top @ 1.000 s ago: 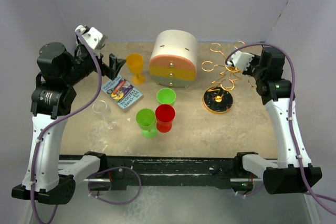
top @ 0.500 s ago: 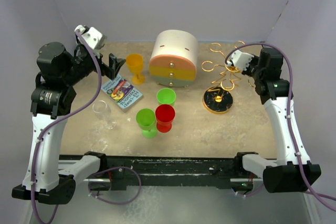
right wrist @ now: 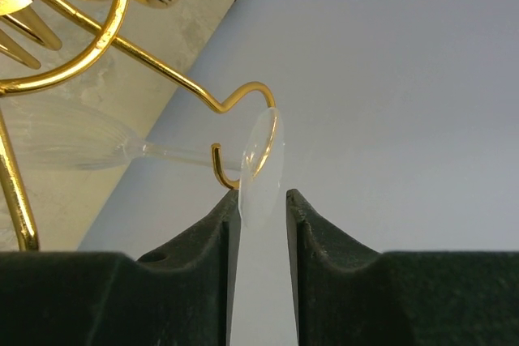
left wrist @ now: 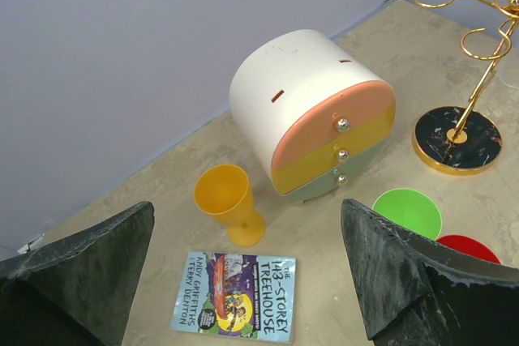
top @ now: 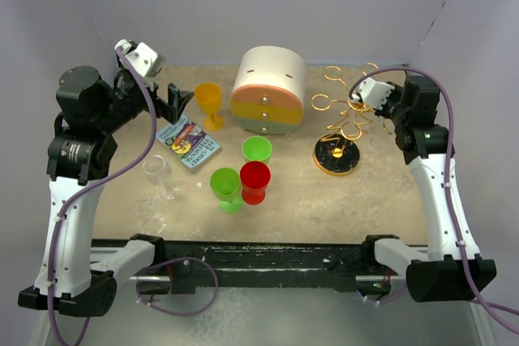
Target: Place the wine glass upside down on the wine glass rack
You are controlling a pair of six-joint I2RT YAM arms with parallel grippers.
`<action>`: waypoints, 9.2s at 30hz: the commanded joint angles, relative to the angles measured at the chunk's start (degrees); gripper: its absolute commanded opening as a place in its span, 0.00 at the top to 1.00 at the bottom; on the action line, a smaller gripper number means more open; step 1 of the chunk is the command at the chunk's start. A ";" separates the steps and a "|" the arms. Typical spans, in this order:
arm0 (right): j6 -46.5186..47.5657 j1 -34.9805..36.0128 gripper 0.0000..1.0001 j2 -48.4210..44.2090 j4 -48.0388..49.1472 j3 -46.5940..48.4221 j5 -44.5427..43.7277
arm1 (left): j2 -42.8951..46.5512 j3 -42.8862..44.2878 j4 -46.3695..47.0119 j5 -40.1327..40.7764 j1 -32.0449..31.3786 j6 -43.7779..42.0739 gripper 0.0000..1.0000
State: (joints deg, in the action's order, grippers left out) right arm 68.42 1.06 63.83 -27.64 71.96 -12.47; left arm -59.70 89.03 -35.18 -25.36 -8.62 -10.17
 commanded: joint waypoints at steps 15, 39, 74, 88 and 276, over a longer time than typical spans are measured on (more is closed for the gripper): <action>-2.17 -0.28 0.49 -3.12 -3.17 -0.24 -1.47 | 1.45 -0.43 2.64 -0.92 0.54 -0.71 0.01; -8.76 -0.27 0.34 -7.88 -4.06 5.05 -11.49 | 2.29 -1.41 2.65 0.66 0.71 -0.74 0.01; -42.37 3.51 0.13 1.67 -4.74 24.08 24.23 | -7.14 -9.61 -29.43 7.79 15.66 -25.77 0.02; -43.53 6.08 0.14 4.08 -4.80 23.87 27.77 | -12.98 -11.19 -36.94 8.88 18.13 -31.74 0.33; -48.13 -4.79 1.00 3.80 9.80 29.00 -8.40 | -0.15 -0.94 1.33 2.73 0.89 -0.86 0.01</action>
State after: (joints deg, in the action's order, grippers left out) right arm 12.25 -2.96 69.14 -23.42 102.00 -8.45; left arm -61.69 87.50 -35.62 -22.06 -8.60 -9.76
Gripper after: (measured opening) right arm 0.027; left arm 0.991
